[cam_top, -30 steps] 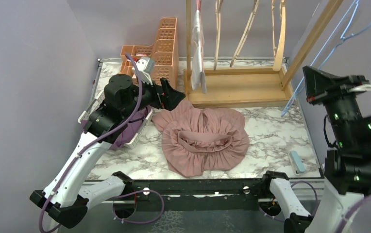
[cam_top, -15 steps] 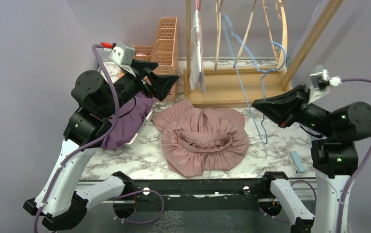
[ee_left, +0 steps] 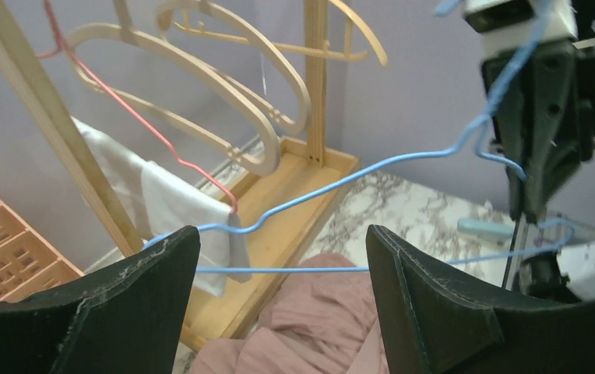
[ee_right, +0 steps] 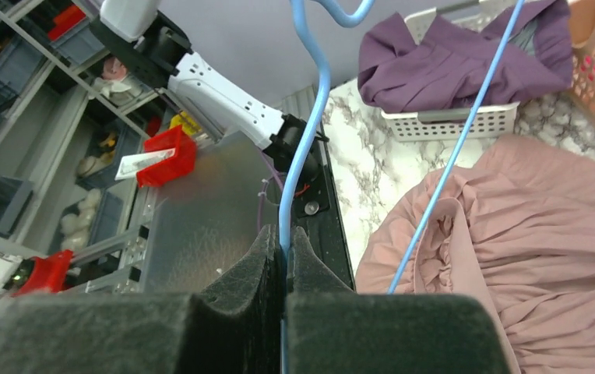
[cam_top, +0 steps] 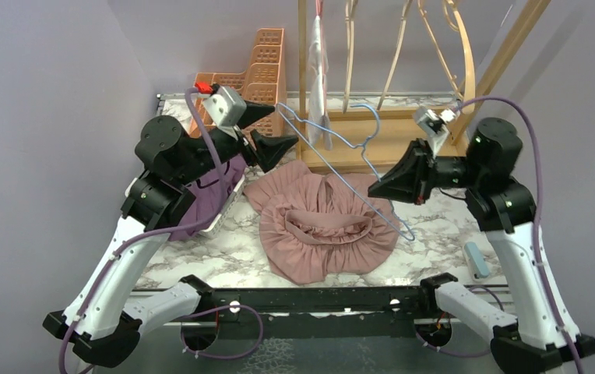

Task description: Place the skirt on the hanger

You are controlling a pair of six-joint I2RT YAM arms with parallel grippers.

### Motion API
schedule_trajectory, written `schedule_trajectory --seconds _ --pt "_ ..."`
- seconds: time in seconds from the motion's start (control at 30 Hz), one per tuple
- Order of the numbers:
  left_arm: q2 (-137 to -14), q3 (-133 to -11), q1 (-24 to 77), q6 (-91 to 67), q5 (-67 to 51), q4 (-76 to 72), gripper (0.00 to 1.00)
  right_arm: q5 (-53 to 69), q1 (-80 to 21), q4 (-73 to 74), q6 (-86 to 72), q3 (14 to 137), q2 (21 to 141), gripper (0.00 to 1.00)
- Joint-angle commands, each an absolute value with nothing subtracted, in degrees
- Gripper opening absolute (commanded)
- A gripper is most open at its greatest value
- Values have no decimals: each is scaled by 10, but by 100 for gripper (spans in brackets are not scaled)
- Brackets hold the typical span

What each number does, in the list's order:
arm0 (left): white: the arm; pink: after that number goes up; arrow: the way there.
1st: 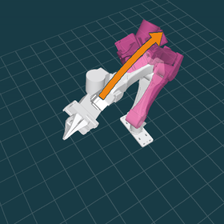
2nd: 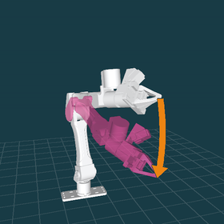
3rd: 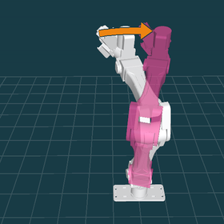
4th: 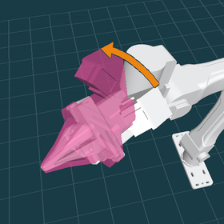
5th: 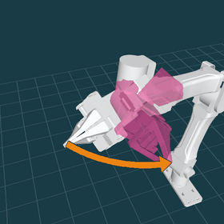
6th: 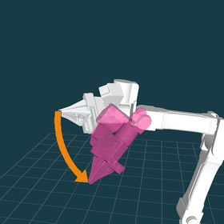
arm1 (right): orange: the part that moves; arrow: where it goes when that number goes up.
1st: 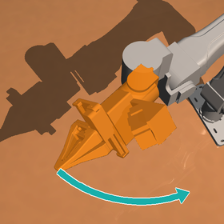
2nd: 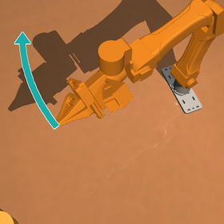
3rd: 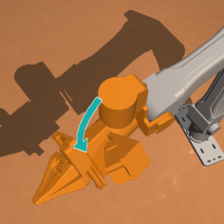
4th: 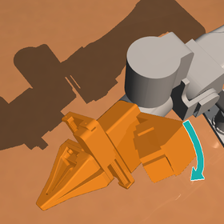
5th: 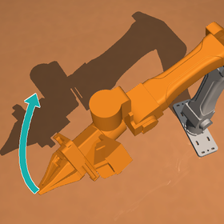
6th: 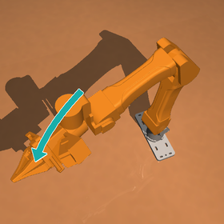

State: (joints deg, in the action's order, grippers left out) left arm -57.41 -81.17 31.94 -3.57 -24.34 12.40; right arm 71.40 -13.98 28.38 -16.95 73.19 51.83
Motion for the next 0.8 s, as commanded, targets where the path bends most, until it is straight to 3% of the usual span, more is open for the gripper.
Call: schedule_trajectory --seconds 0.0,0.17,0.33,0.53,0.57,0.77 --pt "-560 -760 317 44 -357 97 78 681 -176 389 -64 761 560 1" --pt "-546 -702 317 98 -507 106 79 661 -211 429 -25 762 589 1" --pt "-543 -682 317 144 -515 133 84 624 -258 475 10 780 613 1" --pt "-557 -681 317 198 -510 178 82 590 -296 502 39 804 637 1" --pt "-560 -680 317 207 -510 191 80 591 -301 507 43 806 639 1" --pt "-573 -689 317 254 -519 261 42 601 -316 521 58 814 634 1"
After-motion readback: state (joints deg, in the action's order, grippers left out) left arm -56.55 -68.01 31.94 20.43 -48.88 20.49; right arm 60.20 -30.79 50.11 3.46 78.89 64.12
